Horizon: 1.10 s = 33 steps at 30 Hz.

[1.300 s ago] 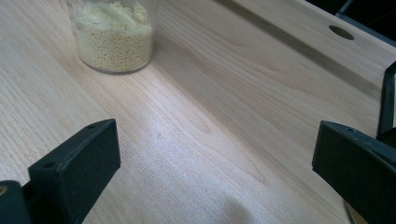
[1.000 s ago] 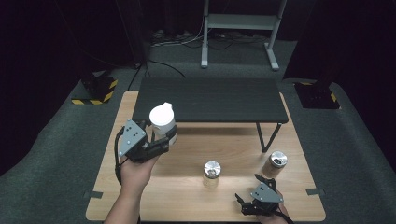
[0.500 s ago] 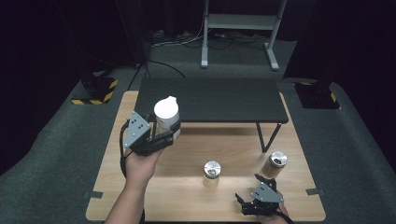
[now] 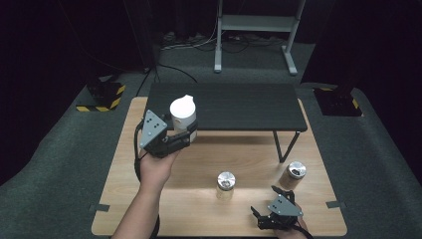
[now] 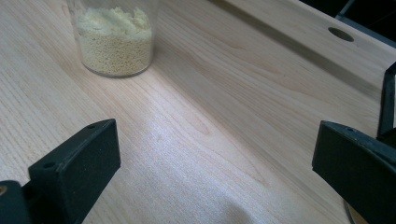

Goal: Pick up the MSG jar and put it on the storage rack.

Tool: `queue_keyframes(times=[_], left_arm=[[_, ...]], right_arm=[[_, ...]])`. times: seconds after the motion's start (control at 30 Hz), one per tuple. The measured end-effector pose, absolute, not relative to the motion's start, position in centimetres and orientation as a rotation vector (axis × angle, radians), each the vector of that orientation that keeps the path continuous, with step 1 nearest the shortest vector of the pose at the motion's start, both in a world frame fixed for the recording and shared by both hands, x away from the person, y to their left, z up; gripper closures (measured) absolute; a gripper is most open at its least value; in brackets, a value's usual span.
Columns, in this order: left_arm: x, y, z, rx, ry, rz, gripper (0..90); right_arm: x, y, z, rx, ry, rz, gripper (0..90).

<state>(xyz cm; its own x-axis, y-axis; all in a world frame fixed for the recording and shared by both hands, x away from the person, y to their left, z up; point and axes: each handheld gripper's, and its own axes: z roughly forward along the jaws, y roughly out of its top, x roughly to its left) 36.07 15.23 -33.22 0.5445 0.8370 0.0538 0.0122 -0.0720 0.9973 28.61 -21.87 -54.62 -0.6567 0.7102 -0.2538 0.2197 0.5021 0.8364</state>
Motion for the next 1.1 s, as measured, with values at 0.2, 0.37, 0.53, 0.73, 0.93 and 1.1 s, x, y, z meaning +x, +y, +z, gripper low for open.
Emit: queue_keyframes(times=[0.2, 0.37, 0.53, 0.73, 0.93, 1.1], left_arm=[[36.8, 15.2, -33.2, 1.490, 0.775, 0.800, 30.3], [37.6, 14.9, -33.0, 1.494, 0.779, 0.808, 30.4], [38.2, 14.5, -32.9, 1.494, 0.781, 0.809, 30.4], [39.2, 14.1, -32.8, 1.496, 0.786, 0.809, 30.3], [40.0, 13.8, -32.8, 1.498, 0.793, 0.813, 30.3], [40.6, 13.6, -33.0, 1.497, 0.804, 0.808, 30.4]], right_arm=[[28.6, -21.8, -54.6, 0.759, 2.160, 1.083, 0.0], [28.6, -21.9, -54.6, 0.761, 2.158, 1.090, 0.0], [28.6, -21.9, -54.6, 0.761, 2.156, 1.094, 0.0], [28.6, -21.9, -54.6, 0.761, 2.157, 1.097, 0.0], [28.6, -22.0, -54.6, 0.757, 2.155, 1.099, 0.0], [28.6, -22.0, -54.6, 0.755, 2.154, 1.103, 0.0]])
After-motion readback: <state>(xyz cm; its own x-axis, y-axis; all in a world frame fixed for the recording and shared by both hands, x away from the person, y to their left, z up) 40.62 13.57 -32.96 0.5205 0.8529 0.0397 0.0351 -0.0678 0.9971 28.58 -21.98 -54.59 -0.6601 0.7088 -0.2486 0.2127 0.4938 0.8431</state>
